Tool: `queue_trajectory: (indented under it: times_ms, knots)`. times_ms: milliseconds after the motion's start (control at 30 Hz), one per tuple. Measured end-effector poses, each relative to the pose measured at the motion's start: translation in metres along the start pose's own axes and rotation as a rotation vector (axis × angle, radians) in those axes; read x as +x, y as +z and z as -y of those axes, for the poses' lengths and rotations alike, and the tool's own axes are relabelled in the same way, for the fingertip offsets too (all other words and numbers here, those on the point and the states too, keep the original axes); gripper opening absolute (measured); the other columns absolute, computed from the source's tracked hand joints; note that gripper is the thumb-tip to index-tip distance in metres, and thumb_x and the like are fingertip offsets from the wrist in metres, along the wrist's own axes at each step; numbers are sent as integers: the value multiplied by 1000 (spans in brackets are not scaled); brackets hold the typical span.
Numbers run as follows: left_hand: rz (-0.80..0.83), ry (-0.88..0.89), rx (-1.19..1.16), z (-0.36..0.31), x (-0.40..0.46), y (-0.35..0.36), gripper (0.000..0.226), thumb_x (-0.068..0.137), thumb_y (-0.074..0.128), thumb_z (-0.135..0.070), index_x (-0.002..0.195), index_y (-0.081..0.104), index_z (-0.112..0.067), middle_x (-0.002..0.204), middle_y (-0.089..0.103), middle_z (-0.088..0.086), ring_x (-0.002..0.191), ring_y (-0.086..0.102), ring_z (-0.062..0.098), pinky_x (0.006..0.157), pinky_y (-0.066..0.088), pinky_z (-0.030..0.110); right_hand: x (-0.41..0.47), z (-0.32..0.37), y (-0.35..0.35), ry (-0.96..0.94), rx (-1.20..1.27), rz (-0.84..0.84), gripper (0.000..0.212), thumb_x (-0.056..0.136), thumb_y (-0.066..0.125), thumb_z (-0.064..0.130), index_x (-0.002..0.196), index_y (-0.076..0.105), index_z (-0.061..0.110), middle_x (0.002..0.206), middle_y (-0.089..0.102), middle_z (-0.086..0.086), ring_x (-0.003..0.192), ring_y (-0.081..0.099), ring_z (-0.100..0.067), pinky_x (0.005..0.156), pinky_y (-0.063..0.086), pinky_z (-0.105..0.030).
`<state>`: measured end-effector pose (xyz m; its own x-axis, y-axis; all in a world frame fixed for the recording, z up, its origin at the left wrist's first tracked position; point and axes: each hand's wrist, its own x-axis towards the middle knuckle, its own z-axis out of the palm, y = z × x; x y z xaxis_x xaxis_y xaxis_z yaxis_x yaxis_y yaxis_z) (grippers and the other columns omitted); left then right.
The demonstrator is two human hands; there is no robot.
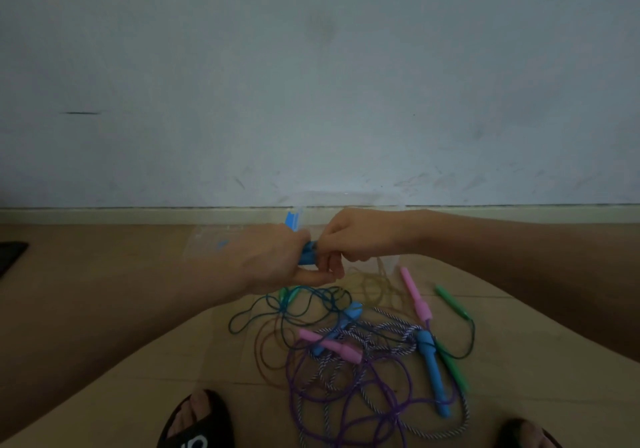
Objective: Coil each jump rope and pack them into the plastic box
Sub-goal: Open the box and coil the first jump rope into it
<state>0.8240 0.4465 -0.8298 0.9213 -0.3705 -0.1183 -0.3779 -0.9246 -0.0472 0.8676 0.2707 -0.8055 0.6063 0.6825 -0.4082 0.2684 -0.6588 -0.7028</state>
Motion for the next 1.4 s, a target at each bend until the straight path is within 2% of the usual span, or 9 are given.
queue_trajectory:
  times_ms: [167,267,533,633,733,800,1033,1200,1400]
  knots:
    - [-34,55,49,1,-3,0,58,85,35,-79,95,54,-25,79,64,-1,65,59,15,53,42,29,-10,4,1,-89,-83,-40,27,88,58,27,65,68,16,56,60,9,53,46,-5,56,41,-24]
    - [-24,137,23,-1,-6,-3,51,89,33,-73,102,51,-28,74,62,-1,62,58,15,55,44,29,-9,2,-5,-99,128,-117,16,87,66,20,74,66,11,62,64,0,51,46,-7,49,37,-22]
    - [-206,314,-322,-23,-2,-16,38,87,29,-71,75,40,-37,57,45,-7,49,44,9,50,34,27,2,-12,4,-113,238,-490,36,96,58,36,72,58,10,56,56,-2,49,49,-10,50,41,-24]
    - [-295,240,-529,-24,-4,-16,46,88,31,-68,69,41,-28,54,44,-6,47,41,13,48,31,25,0,-11,15,-90,536,-424,40,101,49,32,65,50,14,47,43,5,41,35,-8,44,28,-23]
    - [-346,41,-687,-25,-4,-17,59,87,31,-75,70,52,-23,57,46,-2,50,39,10,51,31,24,-3,-12,22,-2,534,-472,42,103,42,17,61,49,12,36,42,9,32,33,-5,45,26,-24]
    - [-350,-175,-733,-19,1,-19,74,87,28,-74,77,59,-7,64,51,6,56,44,15,55,34,27,-2,-8,32,23,533,-505,44,104,38,31,69,54,9,39,45,7,34,34,-9,41,27,-22]
    - [-167,-386,-680,8,7,11,72,87,33,-74,75,55,-6,65,51,6,58,48,21,55,34,35,-5,-3,49,24,253,-445,33,100,41,25,82,65,12,59,57,5,50,48,-9,52,38,-24]
    - [-164,-244,-520,14,1,11,40,93,40,-63,100,57,-27,77,61,-1,66,57,15,58,40,33,-10,-4,39,-17,91,-455,35,99,46,33,79,67,15,58,62,5,48,51,-3,50,40,-17]
    - [-69,-50,-316,17,-13,7,49,92,24,-65,96,47,-21,70,54,2,60,53,18,51,32,30,-10,0,25,-76,104,-528,38,96,54,39,66,58,15,57,54,-3,49,46,-13,51,38,-26]
